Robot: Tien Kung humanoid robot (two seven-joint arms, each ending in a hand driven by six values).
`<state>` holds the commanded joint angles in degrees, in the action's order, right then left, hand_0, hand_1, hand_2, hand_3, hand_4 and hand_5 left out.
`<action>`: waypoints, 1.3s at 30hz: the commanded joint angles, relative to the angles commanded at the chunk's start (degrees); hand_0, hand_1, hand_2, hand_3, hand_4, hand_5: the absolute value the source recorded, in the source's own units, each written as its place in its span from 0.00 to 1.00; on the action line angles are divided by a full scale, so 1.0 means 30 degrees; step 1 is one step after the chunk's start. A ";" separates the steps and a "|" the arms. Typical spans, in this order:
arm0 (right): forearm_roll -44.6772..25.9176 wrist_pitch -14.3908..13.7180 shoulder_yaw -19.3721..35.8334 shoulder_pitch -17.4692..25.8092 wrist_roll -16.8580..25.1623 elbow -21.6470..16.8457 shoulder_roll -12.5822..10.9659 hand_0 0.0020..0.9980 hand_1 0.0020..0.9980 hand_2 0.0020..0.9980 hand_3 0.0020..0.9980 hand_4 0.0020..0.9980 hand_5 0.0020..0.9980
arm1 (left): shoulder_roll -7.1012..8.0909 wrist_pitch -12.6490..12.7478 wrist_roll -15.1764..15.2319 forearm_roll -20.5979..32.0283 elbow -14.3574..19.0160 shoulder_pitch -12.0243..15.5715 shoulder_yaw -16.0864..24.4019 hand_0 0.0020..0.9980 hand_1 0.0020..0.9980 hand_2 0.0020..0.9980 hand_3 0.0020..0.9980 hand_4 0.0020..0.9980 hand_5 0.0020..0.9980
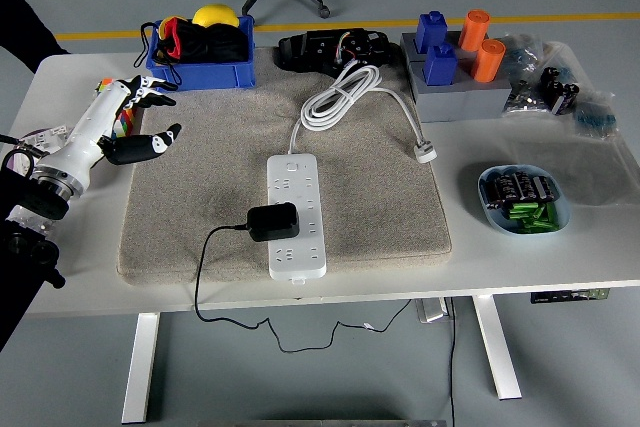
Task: Pull the plug out,throw it away,press the button
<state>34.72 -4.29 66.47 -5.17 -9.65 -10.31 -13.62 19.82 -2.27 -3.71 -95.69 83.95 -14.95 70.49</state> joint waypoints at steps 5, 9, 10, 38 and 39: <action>0.0057 -0.0023 0.0050 -0.0016 -0.0017 0.0000 0.0002 0.75 0.66 0.65 0.62 0.66 0.51 | 0.0319 -0.0867 -0.0506 -0.0236 0.0144 -0.0389 -0.1975 0.89 0.98 0.94 0.88 1.00 0.34; -0.0017 -0.0030 -0.0056 -0.0058 0.0019 0.0000 0.0035 0.75 0.66 0.65 0.62 0.66 0.51 | 0.0005 -0.1143 -0.0600 -0.0388 -0.0100 -0.0558 -0.3425 0.89 0.98 0.94 0.88 1.00 0.34; -0.0025 -0.0041 -0.0071 -0.0060 0.0028 0.0000 0.0038 0.75 0.66 0.65 0.62 0.66 0.51 | -0.0117 -0.1226 -0.0624 -0.0424 -0.0175 -0.0593 -0.3736 0.89 0.98 0.94 0.88 1.00 0.34; -0.0167 -0.0079 -0.0331 -0.0080 -0.0008 0.0000 0.0019 0.75 0.66 0.65 0.62 0.66 0.51 | -0.0786 0.0858 -0.0577 -0.1668 -0.1574 -0.1505 -0.7231 0.81 0.68 0.59 0.69 0.87 0.00; -0.0151 -0.0075 -0.0320 -0.0072 -0.0022 0.0000 0.0012 0.75 0.66 0.65 0.62 0.66 0.51 | -0.0796 0.0894 -0.0552 -0.1636 -0.1588 -0.1530 -0.7241 0.81 0.68 0.59 0.69 0.87 0.00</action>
<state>34.27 -4.52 65.51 -5.38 -9.72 -10.31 -13.58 17.43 0.42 -5.37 -100.59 79.19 -19.54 48.77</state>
